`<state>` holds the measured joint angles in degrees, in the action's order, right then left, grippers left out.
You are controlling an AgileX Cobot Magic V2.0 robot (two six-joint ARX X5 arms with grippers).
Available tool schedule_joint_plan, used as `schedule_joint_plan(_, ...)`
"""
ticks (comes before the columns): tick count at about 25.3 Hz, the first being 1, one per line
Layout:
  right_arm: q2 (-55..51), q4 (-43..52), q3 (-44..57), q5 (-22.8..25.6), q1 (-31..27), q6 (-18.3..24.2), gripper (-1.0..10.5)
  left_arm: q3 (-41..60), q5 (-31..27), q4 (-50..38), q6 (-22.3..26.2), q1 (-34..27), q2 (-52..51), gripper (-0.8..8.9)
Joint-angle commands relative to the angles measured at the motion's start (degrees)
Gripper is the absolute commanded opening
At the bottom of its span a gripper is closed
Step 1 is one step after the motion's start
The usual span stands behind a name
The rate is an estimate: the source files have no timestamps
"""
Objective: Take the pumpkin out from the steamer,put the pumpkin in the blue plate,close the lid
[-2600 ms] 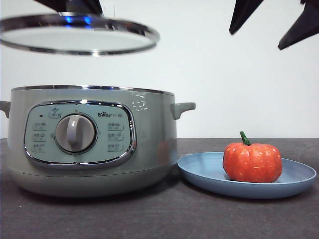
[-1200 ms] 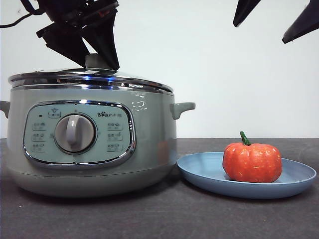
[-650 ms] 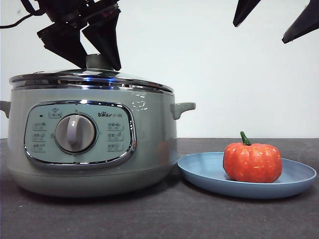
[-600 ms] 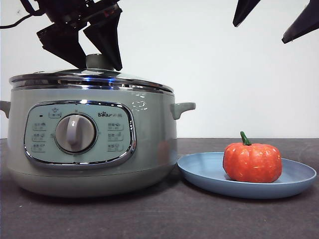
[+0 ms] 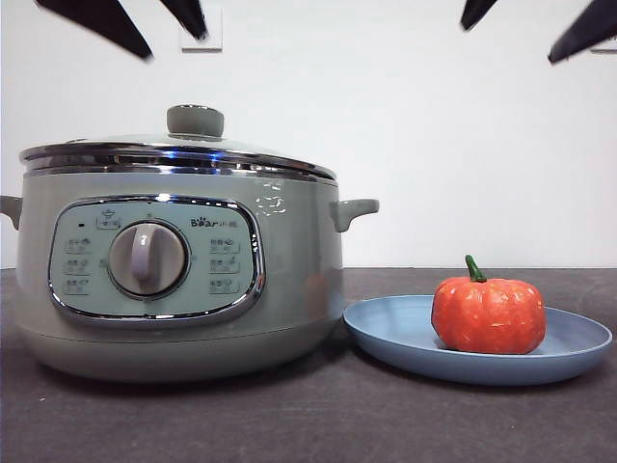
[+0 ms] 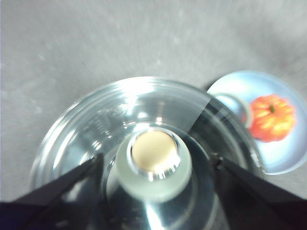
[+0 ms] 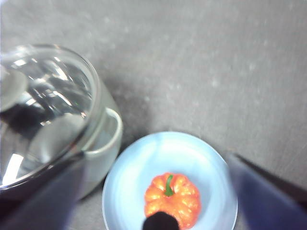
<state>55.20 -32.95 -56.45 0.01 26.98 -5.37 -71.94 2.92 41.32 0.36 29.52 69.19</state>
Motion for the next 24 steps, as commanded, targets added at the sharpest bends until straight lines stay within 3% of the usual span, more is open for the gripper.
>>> schedule_joint_plan(1,-2.4,-0.2,0.5,0.2,0.0,0.9,0.3,0.1,-3.1,2.5,-0.5,0.2,-4.2,-0.09)
schedule_joint_plan(5,-7.9,2.3,2.7,0.6,0.1,3.0,-0.2,4.5,-9.2,0.8,-0.6,0.2,-13.8,-0.08)
schedule_joint_plan(11,-20.4,13.7,15.2,3.6,0.1,3.5,-0.2,23.6,-16.5,-6.6,-2.6,0.2,-34.1,-0.09)
schedule_joint_plan(17,-25.2,17.0,21.8,3.4,0.1,2.6,-0.2,31.8,-16.9,-5.1,-4.8,0.2,-45.1,-0.08)
schedule_joint_plan(24,-24.8,16.1,21.8,3.4,0.1,2.3,0.0,31.7,-16.3,0.9,-5.8,0.2,-45.0,-0.03)
